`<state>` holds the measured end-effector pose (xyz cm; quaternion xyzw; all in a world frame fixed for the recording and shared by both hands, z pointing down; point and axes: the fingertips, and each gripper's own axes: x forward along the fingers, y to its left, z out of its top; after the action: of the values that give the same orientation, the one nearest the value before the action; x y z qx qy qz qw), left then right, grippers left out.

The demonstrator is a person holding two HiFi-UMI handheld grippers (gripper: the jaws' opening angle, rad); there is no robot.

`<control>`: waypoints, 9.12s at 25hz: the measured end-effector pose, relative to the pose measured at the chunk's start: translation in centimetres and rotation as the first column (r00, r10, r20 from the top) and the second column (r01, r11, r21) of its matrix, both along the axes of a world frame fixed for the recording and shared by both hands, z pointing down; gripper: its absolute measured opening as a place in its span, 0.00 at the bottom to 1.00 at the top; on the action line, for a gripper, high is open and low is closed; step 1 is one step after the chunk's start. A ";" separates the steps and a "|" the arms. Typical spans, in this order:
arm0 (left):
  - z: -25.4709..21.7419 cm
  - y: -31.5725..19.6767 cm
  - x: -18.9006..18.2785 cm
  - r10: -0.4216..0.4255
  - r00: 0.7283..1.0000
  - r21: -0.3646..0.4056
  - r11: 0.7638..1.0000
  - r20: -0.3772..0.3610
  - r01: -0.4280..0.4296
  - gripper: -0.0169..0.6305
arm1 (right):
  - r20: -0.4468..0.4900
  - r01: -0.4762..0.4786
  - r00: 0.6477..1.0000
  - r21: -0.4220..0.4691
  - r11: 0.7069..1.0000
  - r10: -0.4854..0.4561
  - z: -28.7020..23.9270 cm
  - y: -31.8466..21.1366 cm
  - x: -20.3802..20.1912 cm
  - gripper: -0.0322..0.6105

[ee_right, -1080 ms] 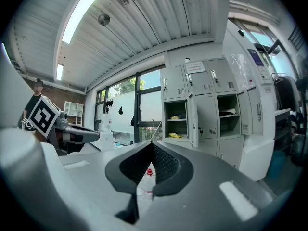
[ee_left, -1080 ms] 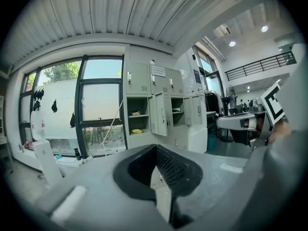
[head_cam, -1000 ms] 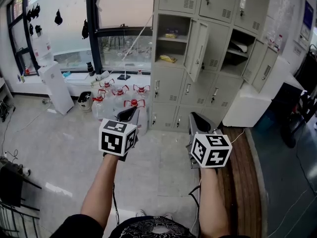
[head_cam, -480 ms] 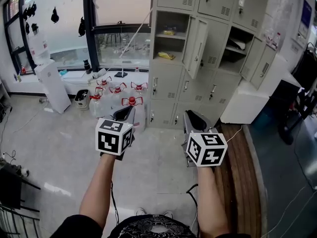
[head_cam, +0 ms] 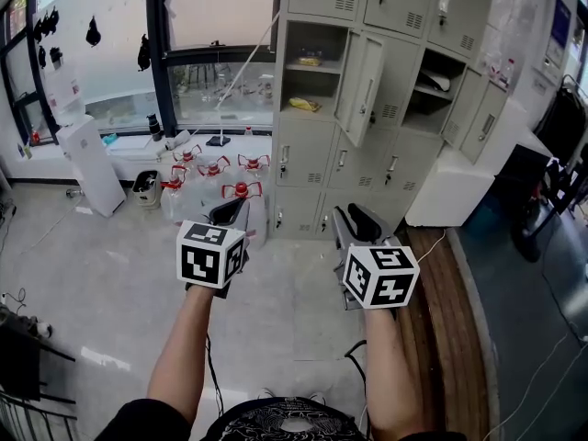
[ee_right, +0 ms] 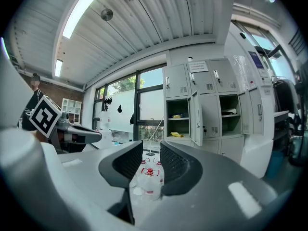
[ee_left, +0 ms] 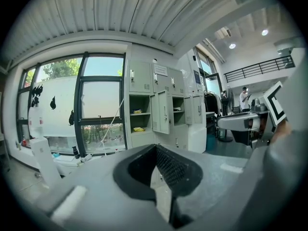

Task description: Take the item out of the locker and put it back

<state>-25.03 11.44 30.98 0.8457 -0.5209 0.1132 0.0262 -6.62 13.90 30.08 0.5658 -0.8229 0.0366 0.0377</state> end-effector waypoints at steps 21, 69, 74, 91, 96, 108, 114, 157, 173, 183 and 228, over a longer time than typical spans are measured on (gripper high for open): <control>0.8 -2.7 -2.9 0.010 1.000 -0.006 1.000 -0.020 -0.010 0.03 | 0.000 0.016 1.000 -0.033 0.999 -0.016 0.8 -2.2 -3.3 0.52; 0.5 -35.1 5.3 -0.168 0.985 -0.020 0.985 0.048 0.169 0.03 | 0.039 0.196 0.980 -0.023 0.980 -0.195 0.4 -38.1 4.7 0.53; 1.2 -36.3 5.4 -0.182 0.982 -0.034 0.982 0.055 0.184 0.03 | 0.037 0.199 0.979 -0.013 0.980 -0.199 0.5 -39.4 4.8 0.52; 3.4 -41.9 4.0 -0.181 0.983 -0.027 0.983 0.041 0.182 0.03 | 0.016 0.212 0.977 -0.027 0.977 -0.212 3.0 -44.9 2.5 0.52; 4.1 -45.5 2.5 -0.173 0.984 -0.036 0.984 0.031 0.175 0.03 | 0.011 0.202 0.979 -0.034 0.979 -0.202 3.3 -48.4 1.0 0.52; 4.8 -55.1 0.3 -0.091 0.995 -0.063 0.994 0.032 0.093 0.03 | -0.093 0.129 0.986 -0.090 0.988 -0.137 5.0 -58.2 -1.6 0.51; 5.2 -59.0 -0.7 -0.051 0.998 -0.066 0.996 0.043 0.054 0.03 | -0.145 0.091 0.984 -0.112 0.990 -0.107 5.9 -62.4 -2.5 0.51; 7.0 -68.2 -1.8 0.136 0.989 -0.077 0.988 0.049 -0.132 0.03 | -0.522 -0.119 0.853 -0.212 0.970 -0.009 13.1 -74.0 -2.0 0.21; 6.9 -67.5 -1.7 0.138 0.990 -0.082 0.987 0.025 -0.136 0.03 | -0.548 -0.147 0.836 -0.186 0.971 0.022 12.4 -73.6 -1.7 0.09; 6.4 -66.1 -0.7 0.142 0.990 -0.084 0.987 0.023 -0.139 0.03 | -0.509 -0.140 0.860 -0.154 0.978 0.043 10.4 -72.0 -1.4 0.09; 4.7 -47.1 9.9 0.036 0.997 -0.053 0.998 0.066 -0.033 0.03 | -0.274 0.053 0.960 -0.033 0.998 -0.060 4.6 -51.0 4.9 0.09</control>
<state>-15.11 -35.66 35.71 0.8493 -0.5037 0.1554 0.0287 -1.70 -37.14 34.67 0.5412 -0.8249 -0.0328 0.1600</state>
